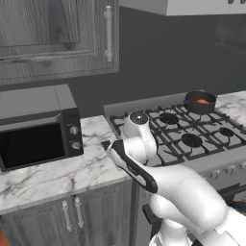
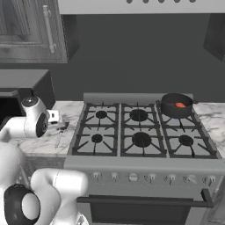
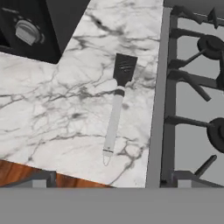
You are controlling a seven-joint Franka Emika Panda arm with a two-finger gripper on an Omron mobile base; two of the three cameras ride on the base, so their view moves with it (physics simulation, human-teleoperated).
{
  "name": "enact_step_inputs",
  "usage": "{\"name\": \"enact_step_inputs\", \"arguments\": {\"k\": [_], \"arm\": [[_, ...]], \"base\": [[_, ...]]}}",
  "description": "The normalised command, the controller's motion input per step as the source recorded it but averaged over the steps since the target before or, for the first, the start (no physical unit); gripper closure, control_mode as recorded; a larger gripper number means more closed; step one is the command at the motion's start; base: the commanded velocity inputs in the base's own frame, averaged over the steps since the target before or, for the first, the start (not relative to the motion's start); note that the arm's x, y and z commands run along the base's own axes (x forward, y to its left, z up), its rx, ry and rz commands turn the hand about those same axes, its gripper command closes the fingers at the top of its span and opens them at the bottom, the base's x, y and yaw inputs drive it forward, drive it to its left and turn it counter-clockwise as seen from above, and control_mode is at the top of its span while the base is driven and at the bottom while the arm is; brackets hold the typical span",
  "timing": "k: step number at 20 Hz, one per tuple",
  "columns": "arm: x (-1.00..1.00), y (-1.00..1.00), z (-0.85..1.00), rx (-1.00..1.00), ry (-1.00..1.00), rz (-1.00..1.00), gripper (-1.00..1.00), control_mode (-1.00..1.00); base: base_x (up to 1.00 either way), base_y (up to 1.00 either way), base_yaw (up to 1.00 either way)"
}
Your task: Put the bell pepper and sweet potato in the pot. Retrieve the spatula and lightly stir the vegetables in the pot.
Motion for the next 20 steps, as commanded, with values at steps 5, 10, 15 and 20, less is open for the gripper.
{"name": "enact_step_inputs", "arguments": {"k": [5,10,15,20], "arm": [[0.22,0.0,-0.07,0.0,0.22,-0.13,-1.0,-1.0],[0.0,-0.16,-0.1,0.0,0.35,-0.03,-1.0,-1.0],[0.0,-0.01,-0.33,0.0,0.21,0.0,-1.0,-1.0],[0.0,0.0,-0.32,0.0,-0.01,0.0,-1.0,-1.0]], "base": [[0.0,0.0,0.0],[0.0,0.0,0.0],[0.0,0.0,0.0],[0.0,0.0,0.0]]}}
